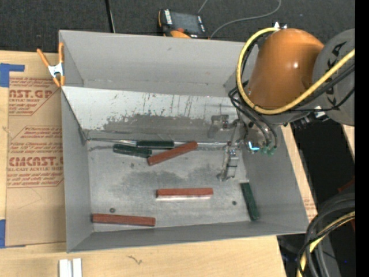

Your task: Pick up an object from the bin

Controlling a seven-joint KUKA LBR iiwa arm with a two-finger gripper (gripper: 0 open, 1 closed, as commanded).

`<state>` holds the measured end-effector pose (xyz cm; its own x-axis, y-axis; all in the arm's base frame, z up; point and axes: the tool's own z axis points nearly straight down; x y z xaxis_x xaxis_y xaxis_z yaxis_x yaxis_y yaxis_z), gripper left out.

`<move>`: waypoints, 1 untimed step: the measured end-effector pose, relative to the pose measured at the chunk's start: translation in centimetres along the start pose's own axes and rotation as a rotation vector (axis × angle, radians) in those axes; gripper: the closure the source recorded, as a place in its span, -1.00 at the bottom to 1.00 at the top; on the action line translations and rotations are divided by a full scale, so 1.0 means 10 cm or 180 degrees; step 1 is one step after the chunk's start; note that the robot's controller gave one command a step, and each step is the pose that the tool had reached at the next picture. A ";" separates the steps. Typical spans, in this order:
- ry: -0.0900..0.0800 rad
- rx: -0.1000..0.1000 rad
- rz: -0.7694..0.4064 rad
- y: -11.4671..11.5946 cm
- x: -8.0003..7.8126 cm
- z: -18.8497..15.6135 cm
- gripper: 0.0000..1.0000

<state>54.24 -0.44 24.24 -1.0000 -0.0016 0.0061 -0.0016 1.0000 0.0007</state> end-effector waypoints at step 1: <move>-0.0060 0.0003 0.0096 -0.15 0.00 -1.07 -1.00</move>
Offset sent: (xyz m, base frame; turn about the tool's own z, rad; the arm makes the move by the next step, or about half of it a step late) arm -0.0009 -0.0154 0.1020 0.0308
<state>54.34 -1.93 34.96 -0.9995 0.0287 -0.0129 0.0287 0.9996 -0.0002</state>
